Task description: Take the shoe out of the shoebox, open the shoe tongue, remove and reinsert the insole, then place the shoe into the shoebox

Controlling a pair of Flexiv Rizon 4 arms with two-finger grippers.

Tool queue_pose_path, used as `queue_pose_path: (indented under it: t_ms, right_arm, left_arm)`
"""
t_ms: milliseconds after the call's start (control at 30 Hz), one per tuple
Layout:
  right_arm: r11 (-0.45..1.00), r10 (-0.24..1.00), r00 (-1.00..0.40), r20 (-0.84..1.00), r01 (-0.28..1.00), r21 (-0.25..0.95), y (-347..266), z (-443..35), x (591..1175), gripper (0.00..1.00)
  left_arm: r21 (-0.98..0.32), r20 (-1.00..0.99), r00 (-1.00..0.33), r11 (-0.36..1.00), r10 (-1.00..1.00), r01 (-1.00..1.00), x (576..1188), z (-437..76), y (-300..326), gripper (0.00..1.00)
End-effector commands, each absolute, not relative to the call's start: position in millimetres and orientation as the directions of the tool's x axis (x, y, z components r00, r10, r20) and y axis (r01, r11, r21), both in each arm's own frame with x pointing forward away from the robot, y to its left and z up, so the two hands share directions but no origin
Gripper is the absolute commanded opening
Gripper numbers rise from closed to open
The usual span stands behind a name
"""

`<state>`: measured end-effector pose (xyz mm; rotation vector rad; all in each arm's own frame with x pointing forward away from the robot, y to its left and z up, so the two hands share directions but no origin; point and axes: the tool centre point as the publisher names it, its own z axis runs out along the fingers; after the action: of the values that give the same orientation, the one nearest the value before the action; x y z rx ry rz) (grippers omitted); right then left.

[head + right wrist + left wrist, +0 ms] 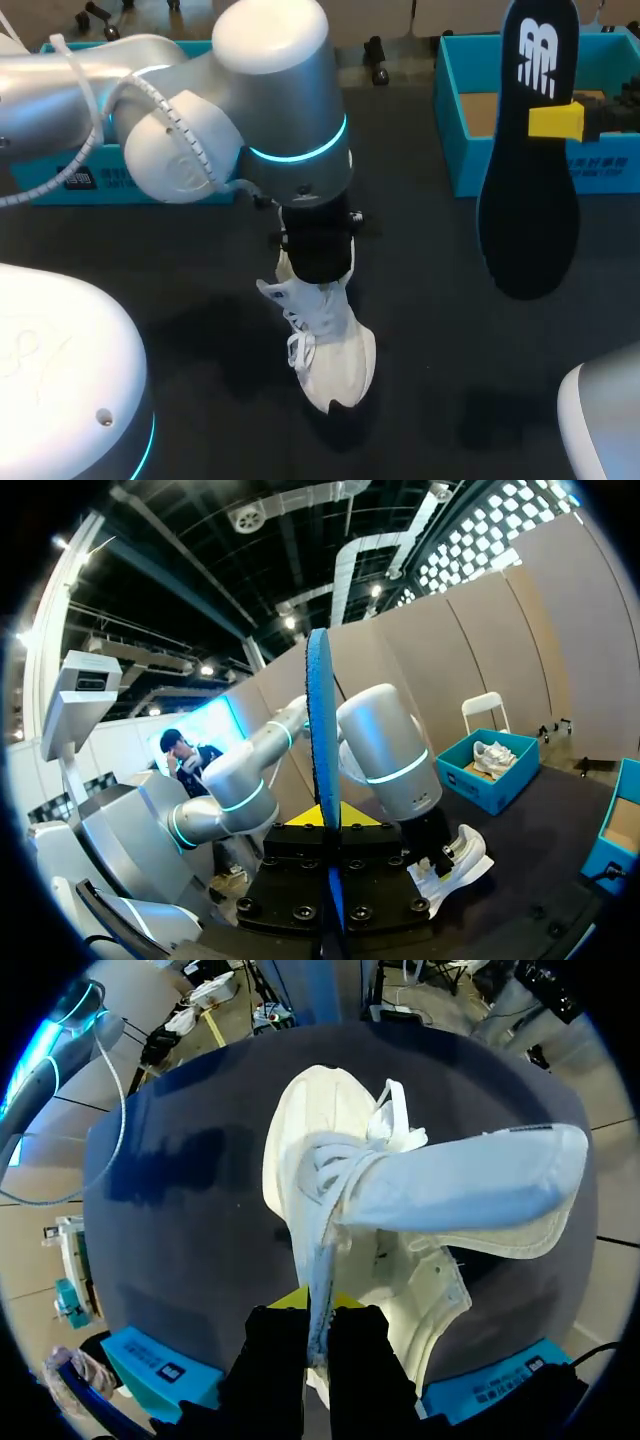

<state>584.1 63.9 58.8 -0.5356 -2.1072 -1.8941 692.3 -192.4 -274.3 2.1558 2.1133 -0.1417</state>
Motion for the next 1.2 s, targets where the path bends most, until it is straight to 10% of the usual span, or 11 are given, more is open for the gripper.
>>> queue_pose_path:
  t_ms: [33, 1200]
  right_arm:
    - [0.089, 0.097, -0.898, 0.429, 0.437, 0.895, 66, 61, 587, 0.00]
    - [0.089, 0.097, -0.898, 0.429, 0.437, 0.895, 66, 61, 587, 0.00]
  left_arm:
    - [0.014, -0.107, 0.029, -0.028, 0.994, 1.000, 694, -277, -200, 0.00]
    - [-0.069, 0.127, 0.010, -0.001, 0.992, 0.998, 698, -333, -196, 0.00]
